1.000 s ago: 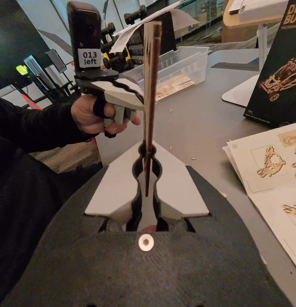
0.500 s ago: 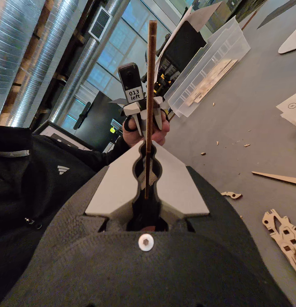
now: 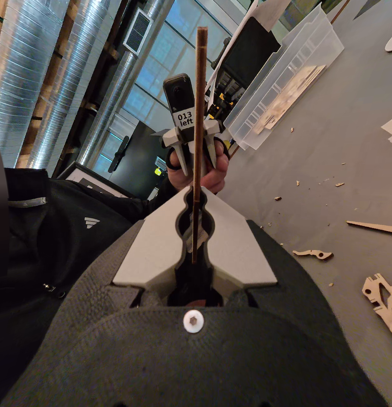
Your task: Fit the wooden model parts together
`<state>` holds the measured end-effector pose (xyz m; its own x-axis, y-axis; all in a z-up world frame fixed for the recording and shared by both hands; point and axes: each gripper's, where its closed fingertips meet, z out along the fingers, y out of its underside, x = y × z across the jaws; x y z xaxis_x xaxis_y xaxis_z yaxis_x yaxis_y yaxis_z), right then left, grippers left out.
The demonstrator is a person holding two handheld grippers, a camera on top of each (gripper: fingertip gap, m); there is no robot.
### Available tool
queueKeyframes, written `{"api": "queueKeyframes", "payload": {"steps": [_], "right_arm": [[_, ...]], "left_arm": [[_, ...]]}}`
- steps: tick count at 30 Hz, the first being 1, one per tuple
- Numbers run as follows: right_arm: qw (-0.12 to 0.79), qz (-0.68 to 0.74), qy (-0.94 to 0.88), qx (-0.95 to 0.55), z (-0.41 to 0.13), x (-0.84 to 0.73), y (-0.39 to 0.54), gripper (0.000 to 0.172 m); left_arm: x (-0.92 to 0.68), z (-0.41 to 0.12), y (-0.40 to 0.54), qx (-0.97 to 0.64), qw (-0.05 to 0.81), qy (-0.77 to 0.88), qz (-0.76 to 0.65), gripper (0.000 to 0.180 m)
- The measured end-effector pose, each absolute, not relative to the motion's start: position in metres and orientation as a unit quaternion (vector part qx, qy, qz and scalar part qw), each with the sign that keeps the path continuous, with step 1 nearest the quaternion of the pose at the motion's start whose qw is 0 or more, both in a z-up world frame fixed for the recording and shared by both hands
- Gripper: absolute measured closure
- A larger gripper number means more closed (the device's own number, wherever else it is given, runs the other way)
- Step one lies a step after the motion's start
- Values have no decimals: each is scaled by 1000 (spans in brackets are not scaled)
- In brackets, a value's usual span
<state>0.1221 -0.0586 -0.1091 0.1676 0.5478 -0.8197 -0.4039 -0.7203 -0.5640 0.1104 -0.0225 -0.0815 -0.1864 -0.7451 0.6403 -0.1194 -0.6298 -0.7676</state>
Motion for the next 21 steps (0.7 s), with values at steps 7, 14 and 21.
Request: {"api": "queueKeyframes", "payload": {"steps": [7, 14, 21], "right_arm": [[364, 647, -54, -668, -109, 122, -60, 171], [374, 634, -44, -676, -112, 127, -58, 158], [379, 632, -45, -675, -111, 130, -59, 158]], "left_arm": [[115, -85, -22, -601, 243, 381, -659, 178], [115, -87, -19, -609, 249, 365, -659, 179], [117, -86, -20, -608, 240, 347, -673, 179]]}}
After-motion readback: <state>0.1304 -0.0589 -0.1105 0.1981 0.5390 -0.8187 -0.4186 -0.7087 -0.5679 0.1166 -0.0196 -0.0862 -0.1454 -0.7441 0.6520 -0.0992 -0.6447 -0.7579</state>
